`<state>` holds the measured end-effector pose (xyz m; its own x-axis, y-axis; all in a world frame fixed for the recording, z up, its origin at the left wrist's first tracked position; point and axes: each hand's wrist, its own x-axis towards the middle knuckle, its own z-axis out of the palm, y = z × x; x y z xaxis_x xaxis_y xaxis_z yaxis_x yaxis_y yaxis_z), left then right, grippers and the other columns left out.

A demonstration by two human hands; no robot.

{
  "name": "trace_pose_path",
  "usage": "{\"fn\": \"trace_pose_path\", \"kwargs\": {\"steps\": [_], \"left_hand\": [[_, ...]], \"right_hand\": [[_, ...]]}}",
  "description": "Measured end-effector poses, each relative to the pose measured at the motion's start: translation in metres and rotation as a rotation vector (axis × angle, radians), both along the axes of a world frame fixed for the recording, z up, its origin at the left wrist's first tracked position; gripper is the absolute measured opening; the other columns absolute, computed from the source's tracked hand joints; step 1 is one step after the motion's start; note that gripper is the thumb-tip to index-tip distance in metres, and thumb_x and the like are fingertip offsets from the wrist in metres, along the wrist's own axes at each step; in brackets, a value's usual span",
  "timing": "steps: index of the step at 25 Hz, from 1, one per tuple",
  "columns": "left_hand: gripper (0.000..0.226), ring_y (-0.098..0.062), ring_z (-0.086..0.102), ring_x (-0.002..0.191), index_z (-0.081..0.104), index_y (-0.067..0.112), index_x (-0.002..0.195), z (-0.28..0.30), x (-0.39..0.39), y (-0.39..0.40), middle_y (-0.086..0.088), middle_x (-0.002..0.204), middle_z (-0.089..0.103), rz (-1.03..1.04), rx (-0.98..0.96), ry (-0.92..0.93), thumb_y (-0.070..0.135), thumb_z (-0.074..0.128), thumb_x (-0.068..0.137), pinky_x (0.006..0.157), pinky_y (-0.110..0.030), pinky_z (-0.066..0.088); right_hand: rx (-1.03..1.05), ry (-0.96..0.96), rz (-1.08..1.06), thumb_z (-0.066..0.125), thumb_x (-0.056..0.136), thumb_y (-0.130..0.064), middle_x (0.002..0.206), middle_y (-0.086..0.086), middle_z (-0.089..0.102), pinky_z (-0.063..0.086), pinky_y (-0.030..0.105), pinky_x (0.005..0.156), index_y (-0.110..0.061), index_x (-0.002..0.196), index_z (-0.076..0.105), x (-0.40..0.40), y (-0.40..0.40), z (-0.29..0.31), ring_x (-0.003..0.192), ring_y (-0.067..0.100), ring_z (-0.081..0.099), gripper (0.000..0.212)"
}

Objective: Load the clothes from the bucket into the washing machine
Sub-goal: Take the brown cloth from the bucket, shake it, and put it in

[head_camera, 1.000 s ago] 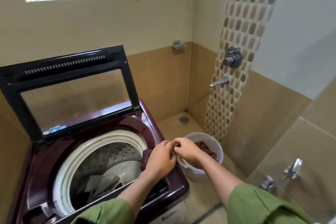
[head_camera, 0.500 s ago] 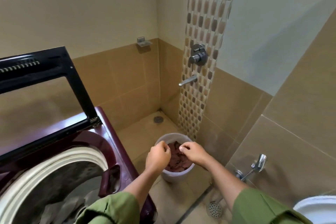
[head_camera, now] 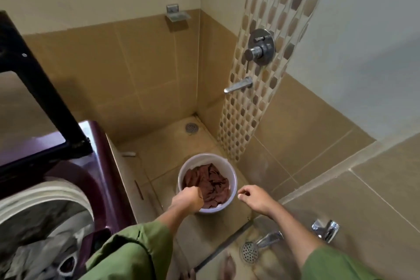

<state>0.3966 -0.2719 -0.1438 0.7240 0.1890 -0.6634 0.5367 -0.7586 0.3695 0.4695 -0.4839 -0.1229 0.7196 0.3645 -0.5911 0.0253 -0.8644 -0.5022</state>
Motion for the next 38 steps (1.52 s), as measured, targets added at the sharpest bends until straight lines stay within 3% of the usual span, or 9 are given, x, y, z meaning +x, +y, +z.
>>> {"fn": "trace_pose_path", "kwargs": {"steps": [6,11,16,20,22,26,28,34,38], "left_hand": [[0.02,-0.026,0.059,0.088,0.064,0.011,0.094,-0.05,0.034,-0.007,-0.011,0.104,0.068,0.072,-0.078,0.045,0.018,0.046,0.087,0.074,-0.032,0.049],[0.023,-0.027,0.061,0.103,0.065,0.007,0.104,-0.116,0.061,-0.002,-0.012,0.112,0.068,0.171,-0.191,0.073,0.021,0.051,0.092,0.08,-0.031,0.047],[0.02,-0.021,0.061,0.099,0.067,0.01,0.104,-0.204,0.088,0.017,-0.006,0.107,0.068,0.423,-0.342,0.07,0.018,0.051,0.095,0.079,-0.028,0.045],[0.017,-0.017,0.058,0.09,0.067,0.01,0.105,-0.288,0.097,0.025,-0.006,0.107,0.067,0.624,-0.43,0.104,0.015,0.055,0.095,0.076,-0.023,0.04],[0.02,-0.02,0.059,0.091,0.067,0.009,0.109,-0.324,0.093,0.03,-0.008,0.111,0.068,0.654,-0.436,0.142,0.014,0.055,0.094,0.075,-0.023,0.04],[0.027,-0.019,0.06,0.104,0.066,0.015,0.113,-0.372,0.075,0.042,-0.005,0.117,0.065,0.528,-0.441,0.231,0.011,0.049,0.092,0.08,-0.02,0.041],[0.03,-0.019,0.06,0.106,0.068,0.016,0.113,-0.384,0.069,0.052,-0.004,0.117,0.067,0.532,-0.423,0.23,0.01,0.047,0.093,0.08,-0.019,0.04],[0.033,-0.022,0.059,0.115,0.065,0.021,0.121,-0.389,0.068,0.061,-0.005,0.125,0.066,0.531,-0.365,0.231,0.016,0.048,0.094,0.09,-0.022,0.043],[0.033,-0.018,0.059,0.114,0.061,0.021,0.124,-0.364,0.069,0.053,-0.003,0.127,0.064,0.536,-0.399,0.205,0.015,0.049,0.094,0.087,-0.02,0.042]], "right_hand": [[-0.024,0.064,0.069,0.054,0.095,-0.024,0.119,0.005,0.066,0.036,0.021,0.074,-0.013,0.115,0.065,0.057,0.001,-0.067,0.108,0.02,0.059,0.026],[-0.093,0.195,0.077,0.056,0.093,-0.022,0.115,0.006,0.067,0.041,0.024,0.08,-0.013,0.115,0.064,0.088,0.004,-0.149,0.106,0.021,0.061,0.026],[-0.137,0.236,0.033,0.056,0.091,-0.017,0.11,0.005,0.066,0.044,0.028,0.092,-0.009,0.118,0.064,0.12,0.016,-0.246,0.106,0.021,0.061,0.029],[-0.15,0.284,0.04,0.058,0.09,-0.015,0.102,-0.001,0.061,0.041,0.022,0.085,-0.01,0.114,0.066,0.132,0.04,-0.335,0.103,0.016,0.057,0.025],[-0.141,0.293,-0.036,0.06,0.09,-0.014,0.113,0.003,0.059,0.037,0.018,0.082,-0.009,0.117,0.065,0.14,0.051,-0.376,0.106,0.018,0.056,0.028],[-0.158,0.384,-0.399,0.061,0.09,-0.018,0.129,0.011,0.052,0.053,0.032,0.074,-0.018,0.123,0.062,0.154,0.069,-0.44,0.096,0.024,0.06,0.033],[-0.15,0.51,-0.557,0.059,0.092,-0.02,0.116,0.008,0.057,0.047,0.025,0.056,-0.021,0.125,0.058,0.153,0.078,-0.456,0.081,0.016,0.058,0.033],[0.051,0.262,-0.879,0.062,0.08,0.007,0.093,0.01,0.067,0.049,0.026,0.074,-0.004,0.094,0.07,0.149,0.109,-0.453,0.082,0.022,0.061,0.019],[0.22,0.254,-0.955,0.039,0.083,0.008,0.066,0.003,0.051,0.037,0.02,0.053,-0.015,0.067,0.059,0.142,0.123,-0.404,0.06,0.016,0.044,0.034]]}}
